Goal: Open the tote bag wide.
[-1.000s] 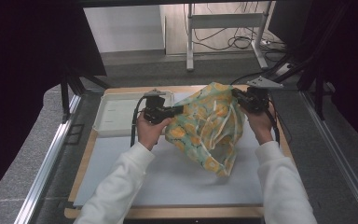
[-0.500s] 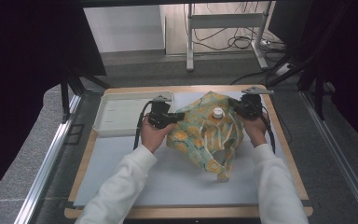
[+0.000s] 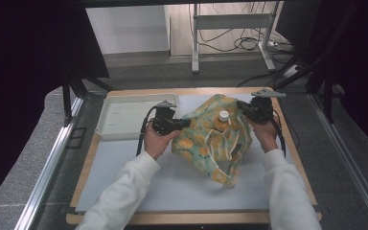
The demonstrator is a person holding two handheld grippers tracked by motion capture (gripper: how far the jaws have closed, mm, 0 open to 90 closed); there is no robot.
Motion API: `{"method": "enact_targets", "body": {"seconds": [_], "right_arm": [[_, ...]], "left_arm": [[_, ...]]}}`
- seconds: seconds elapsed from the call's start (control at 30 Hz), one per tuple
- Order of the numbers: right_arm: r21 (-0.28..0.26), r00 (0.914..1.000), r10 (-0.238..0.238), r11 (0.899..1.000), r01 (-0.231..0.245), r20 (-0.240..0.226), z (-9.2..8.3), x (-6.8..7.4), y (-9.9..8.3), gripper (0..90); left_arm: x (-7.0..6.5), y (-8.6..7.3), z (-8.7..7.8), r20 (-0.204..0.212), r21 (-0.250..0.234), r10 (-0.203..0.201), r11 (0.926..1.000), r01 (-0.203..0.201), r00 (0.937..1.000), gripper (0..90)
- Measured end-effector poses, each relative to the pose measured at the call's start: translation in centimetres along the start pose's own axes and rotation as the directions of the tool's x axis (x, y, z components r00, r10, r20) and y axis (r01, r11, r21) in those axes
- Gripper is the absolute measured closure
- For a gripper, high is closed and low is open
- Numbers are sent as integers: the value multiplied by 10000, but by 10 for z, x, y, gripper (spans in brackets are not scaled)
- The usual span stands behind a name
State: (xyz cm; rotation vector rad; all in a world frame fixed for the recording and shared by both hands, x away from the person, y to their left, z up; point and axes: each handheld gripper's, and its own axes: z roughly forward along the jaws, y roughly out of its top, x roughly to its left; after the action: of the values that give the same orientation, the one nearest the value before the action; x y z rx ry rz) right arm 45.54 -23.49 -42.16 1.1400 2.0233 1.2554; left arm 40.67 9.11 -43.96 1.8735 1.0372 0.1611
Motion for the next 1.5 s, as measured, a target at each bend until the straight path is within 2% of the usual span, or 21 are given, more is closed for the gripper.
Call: {"method": "enact_targets", "body": {"seconds": [0.1, 0.33, 0.6, 0.67, 0.77, 0.9, 1.0, 1.2, 1.3, 1.4, 1.47, 1.5], "right_arm": [[93, 10000, 14, 10000, -14, 10, 2, -1, -2, 878], [580, 9999, 120, 9982, -124, 63, 13, 0, -12, 877], [1507, 9985, 495, 9872, -523, 223, 29, -5, -32, 877], [1658, 9982, 558, 9844, -589, 237, 32, -5, -38, 877], [2164, 9979, 589, 9743, -631, 258, 36, -7, -49, 878], [2516, 9968, 769, 9645, -799, 218, 39, -10, -62, 877], [2924, 9956, 921, 9517, -937, 192, 41, -12, -69, 877], [3193, 9959, 906, 9435, -886, 86, 43, -12, -72, 877], [3259, 9959, 896, 9413, -878, 94, 43, -11, -76, 877], [3391, 9947, 1025, 9354, -1000, 105, 43, -10, -83, 877], [3396, 9940, 1084, 9346, -1058, 114, 43, -11, -85, 877], [3327, 9943, 1062, 9373, -1038, 108, 42, -11, -86, 877]], "left_arm": [[2, -2, 1, -188, 103, 6, 9999, -4, 9998, 853], [9, -14, 14, -491, 698, -11, 9976, 45, 9988, 847], [4, -22, 33, -754, 1235, 205, 9923, -111, 9969, 852], [2, -25, 38, -753, 1354, 170, 9908, -67, 9970, 852], [0, -30, 44, -707, 1557, 155, 9878, -43, 9974, 853], [0, -37, 53, -631, 1780, 93, 9840, 21, 9980, 852], [1, -42, 57, -571, 1966, 82, 9805, 32, 9983, 850], [2, -47, 58, -332, 1989, 12, 9800, 55, 9994, 825], [4, -49, 56, -342, 1977, 2, 9802, 66, 9994, 825], [6, -53, 56, -363, 2128, -42, 9770, 118, 9993, 826], [7, -57, 58, -426, 2211, -31, 9752, 124, 9991, 825], [6, -58, 59, -446, 2264, -3, 9740, 104, 9990, 825]]}}
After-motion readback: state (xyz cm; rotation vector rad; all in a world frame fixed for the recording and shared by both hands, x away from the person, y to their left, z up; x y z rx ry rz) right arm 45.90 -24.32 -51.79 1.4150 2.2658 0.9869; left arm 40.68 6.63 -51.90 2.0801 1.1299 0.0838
